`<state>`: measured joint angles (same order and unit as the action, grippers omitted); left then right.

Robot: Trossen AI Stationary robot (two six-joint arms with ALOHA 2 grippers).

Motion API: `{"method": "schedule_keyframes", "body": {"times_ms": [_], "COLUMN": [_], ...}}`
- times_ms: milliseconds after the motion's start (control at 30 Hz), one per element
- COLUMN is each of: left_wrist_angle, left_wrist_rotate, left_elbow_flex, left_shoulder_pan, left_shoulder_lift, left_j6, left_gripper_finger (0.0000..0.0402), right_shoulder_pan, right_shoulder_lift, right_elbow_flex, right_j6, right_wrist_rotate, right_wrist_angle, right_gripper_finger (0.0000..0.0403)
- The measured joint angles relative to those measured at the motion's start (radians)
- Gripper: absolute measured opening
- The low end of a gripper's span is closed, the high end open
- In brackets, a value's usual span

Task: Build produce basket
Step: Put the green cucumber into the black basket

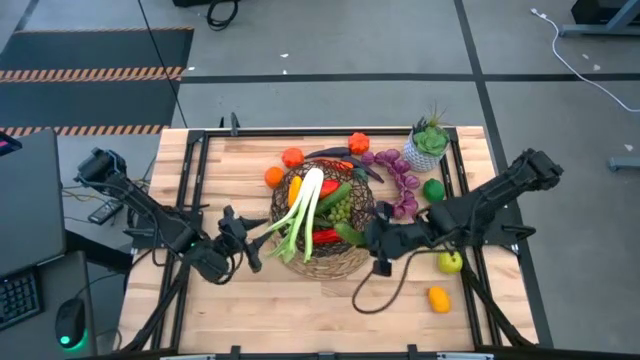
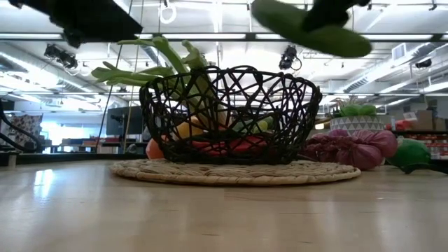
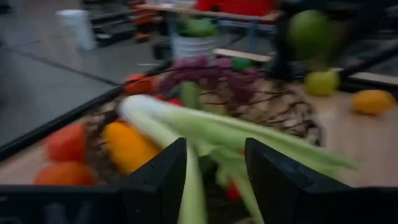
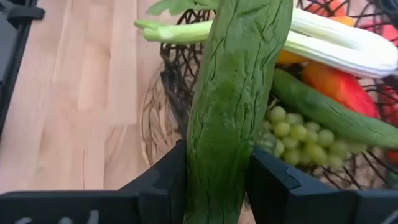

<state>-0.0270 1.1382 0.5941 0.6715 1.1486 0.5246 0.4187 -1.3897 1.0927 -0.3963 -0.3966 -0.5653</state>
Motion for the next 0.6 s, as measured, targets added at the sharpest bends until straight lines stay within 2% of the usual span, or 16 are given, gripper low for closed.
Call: {"method": "schedule_keyframes", "body": {"times_ms": [67, 200, 267, 367, 433, 500, 600], "left_wrist_angle": [-0.141, -0.415, -0.523, -0.632, -0.649, -0.652, -0.678], "left_wrist_rotate": [-0.092, -0.404, -0.518, -0.600, -0.661, -0.710, -0.729], "left_elbow_flex": [-0.014, -0.018, -0.018, -0.018, -0.018, -0.037, -0.090], "left_shoulder_pan": [-0.009, -0.046, -0.069, -0.106, -0.145, -0.194, -0.278], "left_shoulder_lift": [-0.002, -0.004, -0.005, -0.022, -0.022, -0.019, -0.025], "left_j6": [-0.139, -0.395, -0.494, -0.596, -0.628, -0.632, -0.581], "left_gripper_finger": [0.0158, 0.0125, 0.0109, 0.0088, 0.0077, 0.0066, 0.0049], "right_shoulder_pan": [-0.026, -0.050, -0.055, -0.057, -0.058, -0.062, -0.078], "right_shoulder_lift": [-0.016, -0.035, -0.033, -0.026, -0.024, -0.024, -0.025], "right_elbow_flex": [0.000, 0.000, 0.000, 0.000, 0.000, 0.000, 0.000], "right_j6": [0.014, 0.018, 0.015, 0.014, 0.014, 0.014, 0.017], "right_wrist_rotate": [0.035, 0.100, 0.107, 0.106, 0.105, 0.106, 0.105], "right_wrist_angle": [0.027, 0.038, 0.042, 0.039, 0.045, 0.043, 0.065], "right_gripper_finger": [0.0136, 0.0137, 0.0137, 0.0137, 0.0137, 0.0137, 0.0137]}}
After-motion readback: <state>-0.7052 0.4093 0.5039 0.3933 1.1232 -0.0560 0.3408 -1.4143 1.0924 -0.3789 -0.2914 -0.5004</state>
